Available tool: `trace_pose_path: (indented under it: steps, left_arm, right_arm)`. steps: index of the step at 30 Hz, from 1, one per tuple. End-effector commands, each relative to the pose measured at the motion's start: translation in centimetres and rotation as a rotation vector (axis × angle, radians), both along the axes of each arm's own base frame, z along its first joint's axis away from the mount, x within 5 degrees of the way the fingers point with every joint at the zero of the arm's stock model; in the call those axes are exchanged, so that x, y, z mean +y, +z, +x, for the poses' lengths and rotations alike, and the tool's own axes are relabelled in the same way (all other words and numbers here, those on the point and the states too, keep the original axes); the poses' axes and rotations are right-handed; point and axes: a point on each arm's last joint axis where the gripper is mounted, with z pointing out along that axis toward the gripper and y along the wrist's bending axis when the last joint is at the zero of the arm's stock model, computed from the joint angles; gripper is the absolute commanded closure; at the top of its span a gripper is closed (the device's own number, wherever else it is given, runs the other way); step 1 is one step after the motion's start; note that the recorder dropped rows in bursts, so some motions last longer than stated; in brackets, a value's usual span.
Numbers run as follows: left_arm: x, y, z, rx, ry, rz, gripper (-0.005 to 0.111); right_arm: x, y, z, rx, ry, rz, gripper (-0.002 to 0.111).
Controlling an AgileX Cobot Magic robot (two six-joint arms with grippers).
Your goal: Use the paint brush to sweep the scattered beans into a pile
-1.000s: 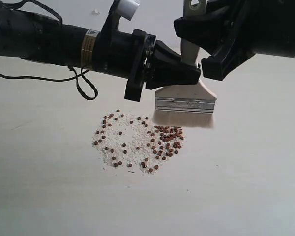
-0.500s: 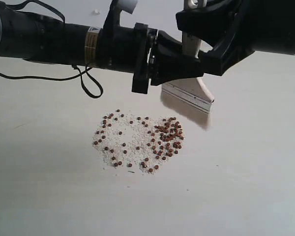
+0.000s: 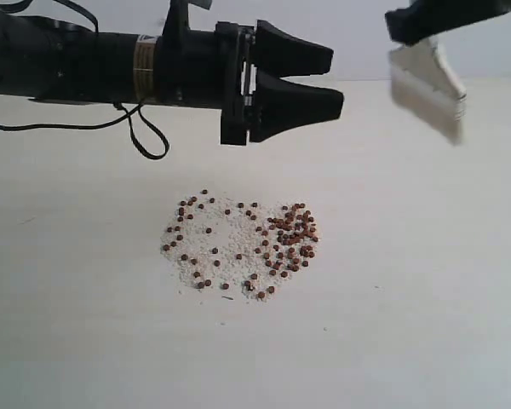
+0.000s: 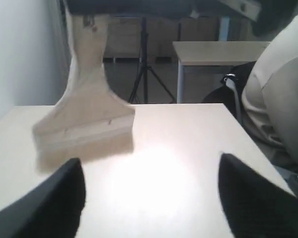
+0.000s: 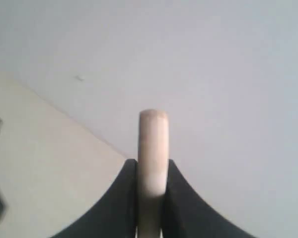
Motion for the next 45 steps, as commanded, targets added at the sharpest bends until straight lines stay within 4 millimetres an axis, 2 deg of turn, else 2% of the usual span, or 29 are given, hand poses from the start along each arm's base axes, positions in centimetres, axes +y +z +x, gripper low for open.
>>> trace_pose_path:
  steps: [1, 2, 3, 4, 6, 8, 11, 14, 18, 20, 25, 28, 33, 37, 41, 45]
  left_arm:
    - [2.1, 0.0, 2.8, 0.003, 0.154, 0.04, 0.09]
    - [2.5, -0.1, 3.3, 0.015, 0.184, 0.055, 0.101]
    - [3.3, -0.2, 4.4, 0.069, 0.287, 0.108, 0.107]
    - [3.6, -0.1, 4.8, 0.122, 0.344, 0.138, 0.107]
    - [5.0, 0.2, 6.1, 0.2, 0.617, 0.306, 0.107]
    - [7.3, 0.9, 6.4, 0.23, 0.895, 0.379, 0.107]
    - [12.6, 2.8, 4.5, 0.175, 1.312, 0.433, 0.107]
    - [16.7, 5.0, 0.8, 0.175, 1.515, 0.382, 0.107]
    - [19.4, 6.5, -3.1, 0.142, 1.585, 0.262, 0.107]
    - [21.1, 7.0, -5.2, 0.201, 1.658, 0.158, 0.107]
    - [25.3, 6.9, -10.4, 0.199, 1.796, -0.004, 0.107]
    - [26.7, 6.4, -13.0, 0.186, 1.8, -0.066, 0.107]
    - [27.7, 4.7, -16.5, 0.196, 1.689, -0.133, 0.107]
    - [27.1, 2.3, -18.4, 0.114, 1.526, -0.03, 0.107]
    - [26.1, 0.7, -19.5, -0.02, 1.356, 0.086, 0.107]
    - [26.5, -0.4, -19.8, 0.016, 1.387, 0.082, 0.107]
  right_arm:
    - [-2.8, 1.5, 0.8, -0.032, -0.32, -0.071, 0.108]
    - [-3.4, 1.6, 0.8, -0.038, -0.375, -0.079, 0.108]
    - [-4.1, 1.8, 0.8, -0.051, -0.466, -0.046, 0.108]
    - [-4.3, 1.9, 0.8, -0.054, -0.486, -0.037, 0.108]
    - [-4.2, 1.8, 0.9, -0.05, -0.483, -0.036, 0.108]
    - [-4.0, 1.1, 1.4, -0.023, -0.485, -0.04, 0.108]
    - [-1.8, -0.7, 2.3, 0.01, -0.435, -0.188, 0.108]
    - [1.0, -1.6, 2.4, -0.027, -0.424, -0.308, 0.108]
    - [3.2, -1.4, 1.7, -0.002, -0.386, -0.263, 0.108]
    - [3.9, -1.4, 1.3, 0.019, -0.366, -0.242, 0.108]
    - [4.8, -1.8, 0.8, 0.072, -0.319, -0.199, 0.108]
    - [5.6, -1.9, 0.7, 0.088, -0.253, -0.124, 0.108]
    - [7.9, -1.9, 0.1, 0.154, -0.044, 0.08, 0.108]
    - [9.4, -1.9, -0.5, 0.179, 0.13, 0.129, 0.108]
    - [10.4, -1.7, -1.2, 0.192, 0.257, 0.161, 0.108]
    - [10.8, -1.6, -1.5, 0.216, 0.303, 0.206, 0.108]
